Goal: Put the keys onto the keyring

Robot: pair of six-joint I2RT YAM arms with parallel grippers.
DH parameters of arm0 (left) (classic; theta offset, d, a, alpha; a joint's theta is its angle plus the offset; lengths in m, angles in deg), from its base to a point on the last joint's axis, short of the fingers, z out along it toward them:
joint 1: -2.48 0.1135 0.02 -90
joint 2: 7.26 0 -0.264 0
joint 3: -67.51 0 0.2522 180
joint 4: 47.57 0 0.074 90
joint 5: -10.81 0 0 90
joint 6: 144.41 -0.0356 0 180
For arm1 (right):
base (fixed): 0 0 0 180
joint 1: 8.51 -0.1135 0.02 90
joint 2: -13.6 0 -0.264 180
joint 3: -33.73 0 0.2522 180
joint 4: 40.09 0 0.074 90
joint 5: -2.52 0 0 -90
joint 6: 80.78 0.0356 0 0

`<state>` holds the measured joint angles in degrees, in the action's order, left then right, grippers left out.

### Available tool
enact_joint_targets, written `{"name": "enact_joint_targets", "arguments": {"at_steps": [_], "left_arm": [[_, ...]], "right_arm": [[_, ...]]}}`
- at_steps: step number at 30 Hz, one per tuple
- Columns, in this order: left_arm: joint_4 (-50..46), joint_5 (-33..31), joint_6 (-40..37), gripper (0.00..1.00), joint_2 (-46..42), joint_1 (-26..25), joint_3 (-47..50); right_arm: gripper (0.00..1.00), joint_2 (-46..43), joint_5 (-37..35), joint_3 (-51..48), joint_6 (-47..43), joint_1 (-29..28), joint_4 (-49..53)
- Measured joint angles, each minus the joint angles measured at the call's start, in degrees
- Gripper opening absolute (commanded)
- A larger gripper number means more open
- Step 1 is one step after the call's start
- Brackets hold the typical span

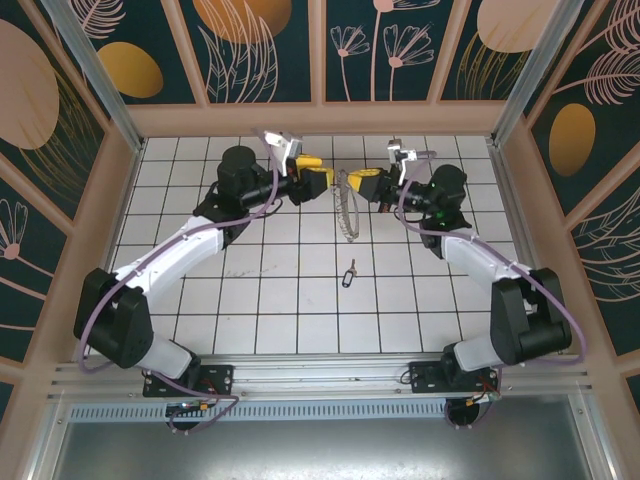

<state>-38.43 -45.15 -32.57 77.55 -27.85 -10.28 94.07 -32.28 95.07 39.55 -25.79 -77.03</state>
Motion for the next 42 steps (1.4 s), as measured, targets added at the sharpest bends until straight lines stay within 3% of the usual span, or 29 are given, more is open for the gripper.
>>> {"name": "enact_joint_targets", "arguments": {"at_steps": [7, 17, 30, 42], "left_arm": [[10.4, 6.3, 11.1, 0.57, -2.8, 0.0, 5.8], [19.0, 9.7, 18.5, 0.57, -4.3, 0.0, 8.5], [25.3, 10.8, 24.2, 0.44, 2.3, 0.0, 7.9], [32.6, 12.2, 29.8, 0.42, 5.7, 0.0, 6.3]], "right_arm": [[0.0, -6.4, -10.8, -2.4, 2.0, -4.6, -3.1], [0.0, -7.1, -21.8, -3.4, 4.9, -8.2, -3.1], [0.0, -6.1, -23.7, -4.0, 6.1, -8.7, -3.5], [0.0, -5.1, -23.5, -4.0, 6.3, -8.8, -4.2]]}}
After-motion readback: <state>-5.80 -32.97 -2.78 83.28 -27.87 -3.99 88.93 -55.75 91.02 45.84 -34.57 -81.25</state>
